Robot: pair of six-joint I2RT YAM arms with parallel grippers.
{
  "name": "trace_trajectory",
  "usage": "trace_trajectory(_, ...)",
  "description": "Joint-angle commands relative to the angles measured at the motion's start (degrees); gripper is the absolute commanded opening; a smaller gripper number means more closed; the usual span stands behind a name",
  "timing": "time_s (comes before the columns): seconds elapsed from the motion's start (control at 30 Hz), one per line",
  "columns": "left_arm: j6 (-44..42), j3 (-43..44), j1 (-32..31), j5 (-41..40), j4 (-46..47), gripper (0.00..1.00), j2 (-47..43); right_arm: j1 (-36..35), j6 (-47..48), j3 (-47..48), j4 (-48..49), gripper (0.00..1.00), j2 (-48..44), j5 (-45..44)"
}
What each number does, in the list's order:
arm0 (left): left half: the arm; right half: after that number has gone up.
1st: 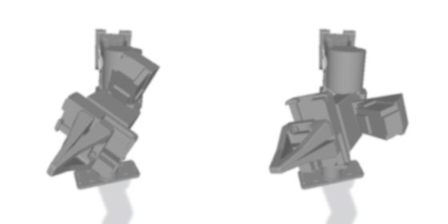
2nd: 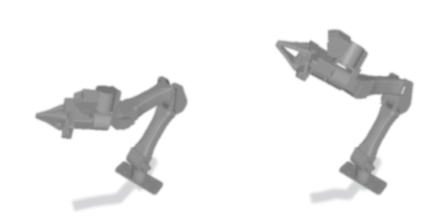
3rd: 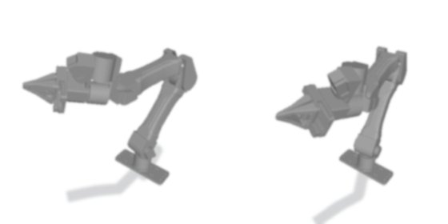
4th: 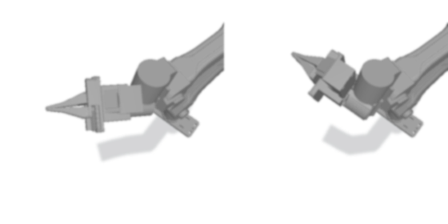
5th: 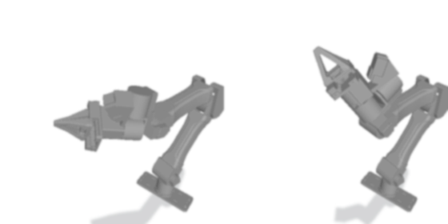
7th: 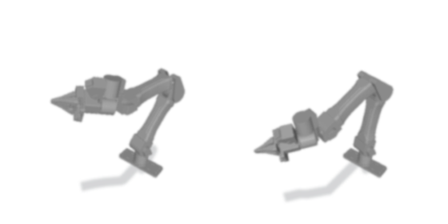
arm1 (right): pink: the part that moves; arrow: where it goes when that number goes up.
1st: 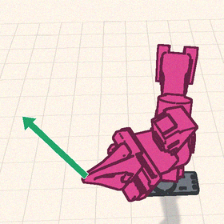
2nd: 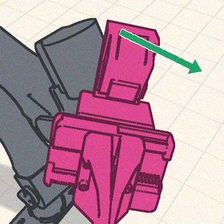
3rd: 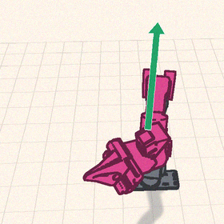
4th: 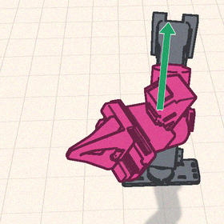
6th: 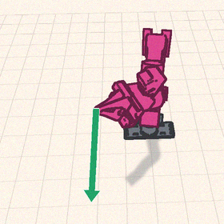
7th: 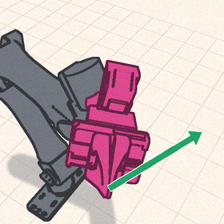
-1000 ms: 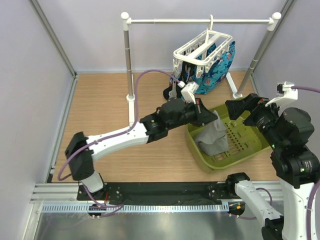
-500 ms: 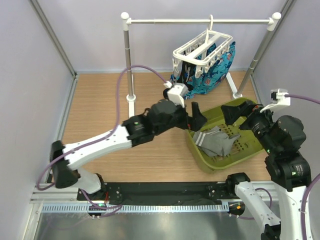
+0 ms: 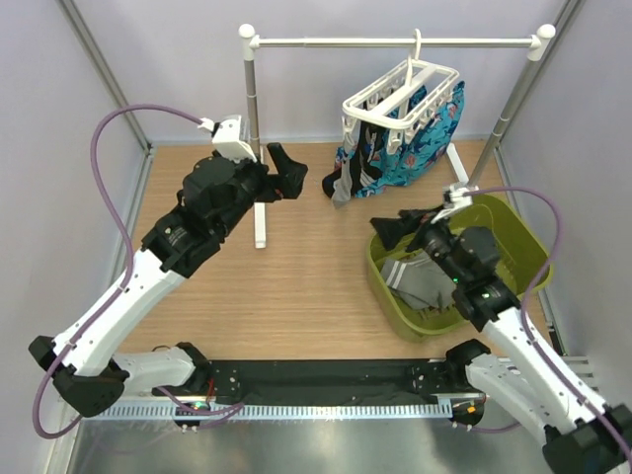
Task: Remove the socks clipped to the hanger
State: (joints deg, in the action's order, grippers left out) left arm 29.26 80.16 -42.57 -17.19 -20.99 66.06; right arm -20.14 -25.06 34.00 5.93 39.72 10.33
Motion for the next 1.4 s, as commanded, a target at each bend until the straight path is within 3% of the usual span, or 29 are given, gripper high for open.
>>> trace_trajectory(0.0,-3.76,1.93,1.26,7.07,4.2,0.91,2.14,-7.96,10.17,2.3,14.79,0.97,6.14,-8.1)
trace_trajectory(0.03,-4.64,2.97,1.52,9.08,5.51,0.91,3.18,-12.07,11.51,1.78,16.03,0.97,8.85,-9.7)
trace_trajectory(0.27,-6.23,9.65,1.87,15.07,9.04,0.83,9.6,-21.94,21.61,-1.92,34.47,0.96,20.2,-23.32)
trace_trajectory(0.33,-6.23,11.15,1.87,15.43,9.39,0.81,10.84,-23.27,26.61,-1.48,41.16,0.96,25.83,-27.78)
trace_trajectory(0.47,-6.4,13.0,1.96,14.64,9.83,0.78,12.16,-24.15,30.93,2.38,45.3,0.96,33.56,-33.33)
trace_trajectory(0.63,-7.02,13.36,1.79,13.15,11.15,0.74,12.6,-24.15,34.55,6.6,50.31,0.93,42.52,-33.97)
trace_trajectory(0.73,-8.24,13.88,1.44,12.27,12.2,0.71,13.48,-24.16,36.13,9.84,51.11,0.7,46.48,-33.88)
trace_trajectory(0.77,-8.86,14.14,0.91,11.57,12.38,0.7,13.91,-24.24,36.39,10.29,51.19,0.55,46.84,-33.8)
trace_trajectory(0.87,-13.06,15.55,-0.67,8.59,13.78,0.66,14.79,-24.94,37.45,11.53,50.58,0.31,46.76,-33.27)
trace_trajectory(0.93,-15.36,16.16,-2.43,6.74,14.75,0.65,15.67,-25.21,37.54,11.53,49.53,0.24,46.23,-33.09)
trace_trajectory(1.07,-19.84,17.75,-4.71,3.93,15.54,0.61,17.51,-26.52,37.19,11.27,46.98,0.01,44.04,-32.21)
trace_trajectory(1.37,-22.4,19.33,-7.53,-1.0,16.69,0.56,21.21,-29.08,37.1,9.95,46.18,0.01,41.05,-32.3)
